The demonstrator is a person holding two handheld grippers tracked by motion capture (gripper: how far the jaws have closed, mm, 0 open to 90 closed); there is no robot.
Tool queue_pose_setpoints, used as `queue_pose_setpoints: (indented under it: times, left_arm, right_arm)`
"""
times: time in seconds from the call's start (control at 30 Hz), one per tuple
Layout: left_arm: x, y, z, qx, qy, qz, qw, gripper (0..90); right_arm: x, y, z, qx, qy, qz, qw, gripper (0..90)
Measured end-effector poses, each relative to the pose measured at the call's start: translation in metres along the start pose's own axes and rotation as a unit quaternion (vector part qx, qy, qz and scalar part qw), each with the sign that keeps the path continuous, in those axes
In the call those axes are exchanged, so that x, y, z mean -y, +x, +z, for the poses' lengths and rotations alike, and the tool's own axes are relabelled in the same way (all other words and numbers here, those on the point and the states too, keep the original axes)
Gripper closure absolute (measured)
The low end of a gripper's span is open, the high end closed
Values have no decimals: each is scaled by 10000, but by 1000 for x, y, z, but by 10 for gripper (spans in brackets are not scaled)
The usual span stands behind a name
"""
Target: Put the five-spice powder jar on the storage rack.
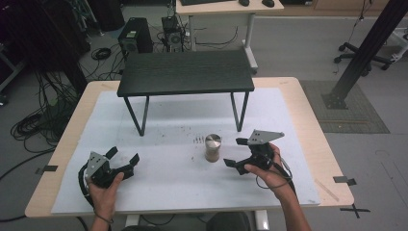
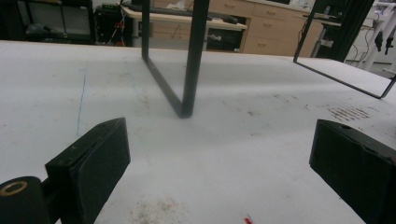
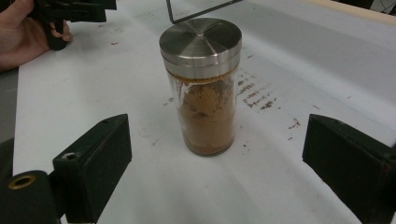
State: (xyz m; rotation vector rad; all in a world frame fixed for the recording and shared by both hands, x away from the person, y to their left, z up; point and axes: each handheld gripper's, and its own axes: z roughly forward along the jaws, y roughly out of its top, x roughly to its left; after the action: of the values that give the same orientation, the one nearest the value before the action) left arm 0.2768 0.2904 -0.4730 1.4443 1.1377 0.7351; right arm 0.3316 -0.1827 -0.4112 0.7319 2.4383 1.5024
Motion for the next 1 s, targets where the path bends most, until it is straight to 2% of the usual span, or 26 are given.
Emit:
queue_pose_setpoints:
  times: [1.0]
  left_arm:
    - [0,0,0,-26,5,-15,10000,54]
  right_arm:
    - [-6,1,21,-174,-32,-29,9998,79]
